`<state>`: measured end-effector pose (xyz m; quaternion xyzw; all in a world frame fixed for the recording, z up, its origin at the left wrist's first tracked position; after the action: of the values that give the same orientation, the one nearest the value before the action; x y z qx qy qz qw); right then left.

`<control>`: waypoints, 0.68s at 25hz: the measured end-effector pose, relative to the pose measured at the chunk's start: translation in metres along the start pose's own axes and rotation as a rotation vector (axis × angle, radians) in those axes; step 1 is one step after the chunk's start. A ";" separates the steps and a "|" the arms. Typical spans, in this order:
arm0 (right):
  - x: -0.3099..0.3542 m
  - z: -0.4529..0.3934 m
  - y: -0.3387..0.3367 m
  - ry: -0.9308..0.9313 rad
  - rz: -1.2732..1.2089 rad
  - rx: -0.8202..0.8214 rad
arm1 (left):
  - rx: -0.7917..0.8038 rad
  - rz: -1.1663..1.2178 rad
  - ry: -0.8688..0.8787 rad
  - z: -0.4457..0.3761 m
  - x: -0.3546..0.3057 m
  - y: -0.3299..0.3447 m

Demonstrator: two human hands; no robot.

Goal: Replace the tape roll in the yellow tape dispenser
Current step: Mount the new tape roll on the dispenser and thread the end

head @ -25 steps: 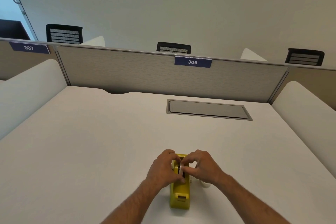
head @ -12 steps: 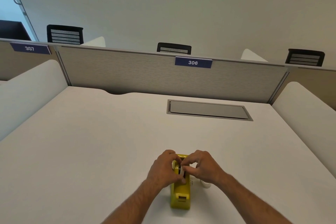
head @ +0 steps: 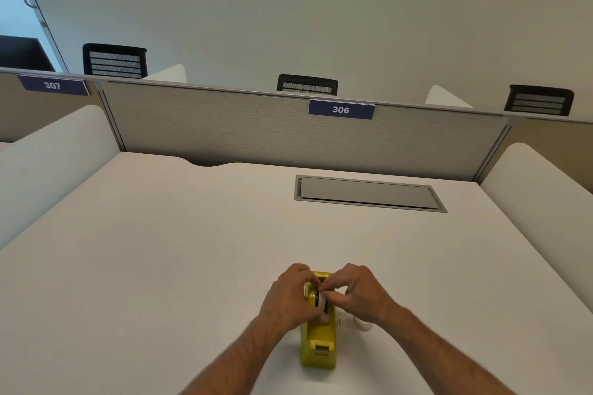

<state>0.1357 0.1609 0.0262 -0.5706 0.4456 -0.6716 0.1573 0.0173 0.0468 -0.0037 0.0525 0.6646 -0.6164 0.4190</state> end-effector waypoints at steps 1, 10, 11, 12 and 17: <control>0.000 0.000 0.000 0.005 0.005 -0.002 | 0.000 0.000 0.002 0.000 0.000 0.000; 0.000 0.003 0.002 -0.018 0.035 0.003 | -0.003 0.003 -0.003 0.001 -0.003 -0.003; 0.000 0.002 0.002 -0.022 0.028 -0.001 | -0.002 0.003 -0.005 0.001 -0.003 -0.003; 0.000 0.001 0.002 -0.022 0.024 -0.007 | -0.001 0.003 -0.007 0.002 -0.003 -0.003; 0.001 0.002 0.001 -0.042 0.042 -0.009 | -0.002 0.006 -0.007 0.002 -0.004 -0.003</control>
<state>0.1368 0.1587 0.0254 -0.5759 0.4571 -0.6540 0.1779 0.0187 0.0460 0.0013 0.0519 0.6636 -0.6148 0.4231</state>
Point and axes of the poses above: each hand's wrist, its own z-axis away from the middle knuckle, its own y-axis out of the palm, x = y × z, the point moved 3 cm from there along -z, towards the middle knuckle, and after that the axes turned 1 degree about -z, right-handed, at the moved point
